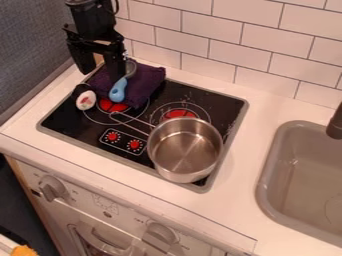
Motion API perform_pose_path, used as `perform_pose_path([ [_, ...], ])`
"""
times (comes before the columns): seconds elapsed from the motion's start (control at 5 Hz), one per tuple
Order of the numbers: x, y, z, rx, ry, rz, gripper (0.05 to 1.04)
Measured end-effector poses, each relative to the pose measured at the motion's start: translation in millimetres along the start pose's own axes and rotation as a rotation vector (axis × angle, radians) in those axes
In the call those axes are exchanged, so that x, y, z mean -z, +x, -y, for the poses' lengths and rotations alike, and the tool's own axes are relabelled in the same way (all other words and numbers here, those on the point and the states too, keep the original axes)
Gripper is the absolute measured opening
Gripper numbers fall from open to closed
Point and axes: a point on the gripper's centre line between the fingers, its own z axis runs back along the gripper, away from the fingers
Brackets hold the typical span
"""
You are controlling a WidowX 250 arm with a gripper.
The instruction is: Move the sushi to the upper right side of the burner
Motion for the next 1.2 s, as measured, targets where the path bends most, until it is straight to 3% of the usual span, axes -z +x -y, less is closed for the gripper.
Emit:
perform_pose_path([
  [0.2, 14, -3, 0, 0.000, -0.017, -0.036, 1.001],
  [0.6, 53, -10, -52, 0.054, 0.022, -0.117, 1.000],
  [0.8, 58, -14, -57, 0.109, 0.055, -0.155, 1.000],
  [1.0, 59, -15, -56, 0.115, 0.057, -0.165, 0.952],
  [1.2, 61, -19, -52, 0.105, 0.037, -0.171, 0.670],
])
